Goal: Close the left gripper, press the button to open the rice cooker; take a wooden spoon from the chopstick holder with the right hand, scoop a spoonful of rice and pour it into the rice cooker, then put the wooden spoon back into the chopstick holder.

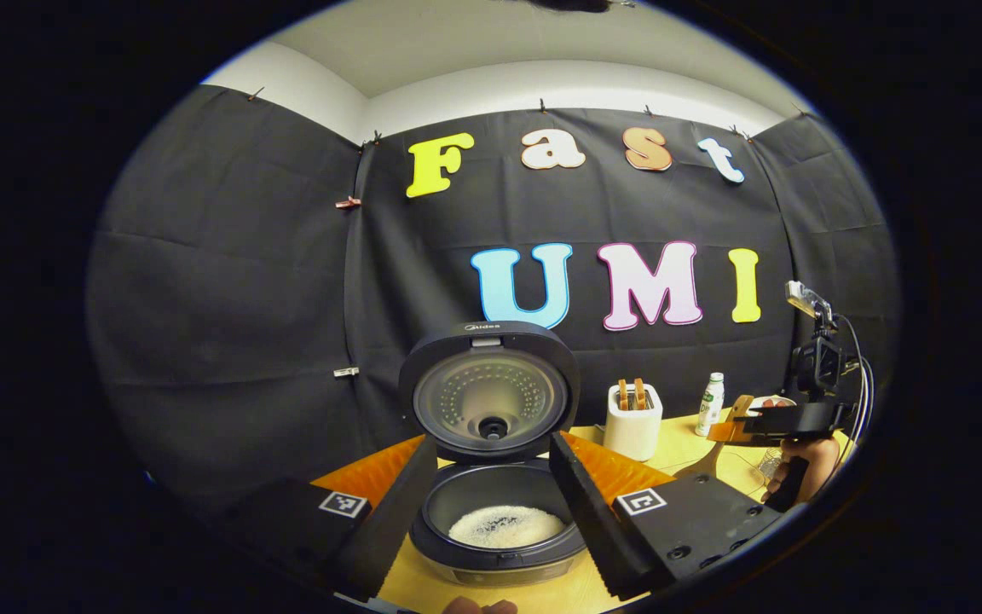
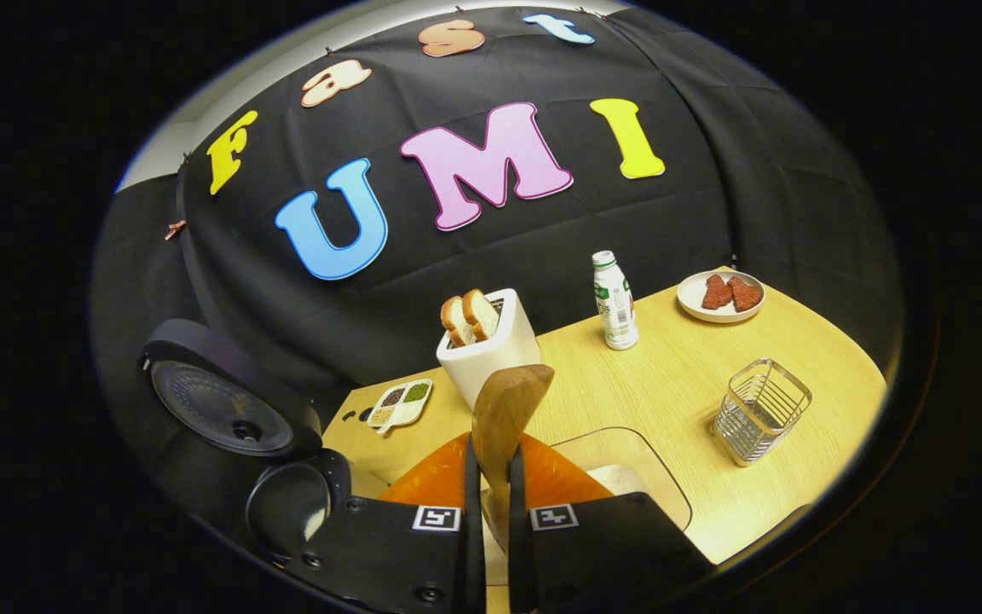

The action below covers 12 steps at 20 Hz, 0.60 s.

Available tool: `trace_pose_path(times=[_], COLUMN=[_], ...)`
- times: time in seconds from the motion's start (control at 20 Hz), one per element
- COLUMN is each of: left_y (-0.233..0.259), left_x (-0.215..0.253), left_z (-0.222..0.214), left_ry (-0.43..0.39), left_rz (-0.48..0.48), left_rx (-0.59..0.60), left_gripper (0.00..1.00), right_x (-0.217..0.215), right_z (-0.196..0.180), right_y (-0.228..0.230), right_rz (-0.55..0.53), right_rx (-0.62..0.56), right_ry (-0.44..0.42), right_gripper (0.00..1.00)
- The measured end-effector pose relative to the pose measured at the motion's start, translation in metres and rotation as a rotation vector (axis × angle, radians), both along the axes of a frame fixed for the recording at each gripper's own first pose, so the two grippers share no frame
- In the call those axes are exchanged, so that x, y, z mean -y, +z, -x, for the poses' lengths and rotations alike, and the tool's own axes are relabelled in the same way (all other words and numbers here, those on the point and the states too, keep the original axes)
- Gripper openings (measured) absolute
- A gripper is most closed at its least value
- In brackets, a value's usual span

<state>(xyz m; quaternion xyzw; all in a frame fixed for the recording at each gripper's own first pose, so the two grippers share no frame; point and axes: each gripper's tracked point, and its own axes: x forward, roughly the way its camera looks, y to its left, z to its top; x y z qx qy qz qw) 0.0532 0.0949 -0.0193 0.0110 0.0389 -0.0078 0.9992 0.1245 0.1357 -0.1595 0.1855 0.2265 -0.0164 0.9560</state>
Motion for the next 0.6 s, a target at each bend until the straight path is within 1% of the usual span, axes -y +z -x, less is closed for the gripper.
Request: trace_pose_path(times=[0.15, 0.25, 0.4, 0.6], left_y=[-0.003, -0.004, -0.006, -0.012], left_x=[0.002, -0.003, -0.012, -0.022], left_z=[-0.004, -0.006, -0.006, -0.006], left_ry=[-0.011, 0.004, 0.032, 0.065], left_rz=[0.028, 0.048, 0.067, 0.085], left_rx=[0.000, 0.003, 0.004, -0.012], left_gripper=[0.90, 0.91, 0.91, 0.91], right_x=[-0.022, -0.042, -0.077, -0.129], right_z=[-0.006, -0.010, -0.014, -0.016], right_y=[0.027, 0.044, 0.073, 0.087], right_rz=[0.010, 0.009, -0.025, -0.050], right_rx=[0.041, 0.070, 0.109, 0.126], right_ry=[0.052, 0.093, 0.154, 0.243], right_gripper=[0.15, 0.14, 0.15, 0.14])
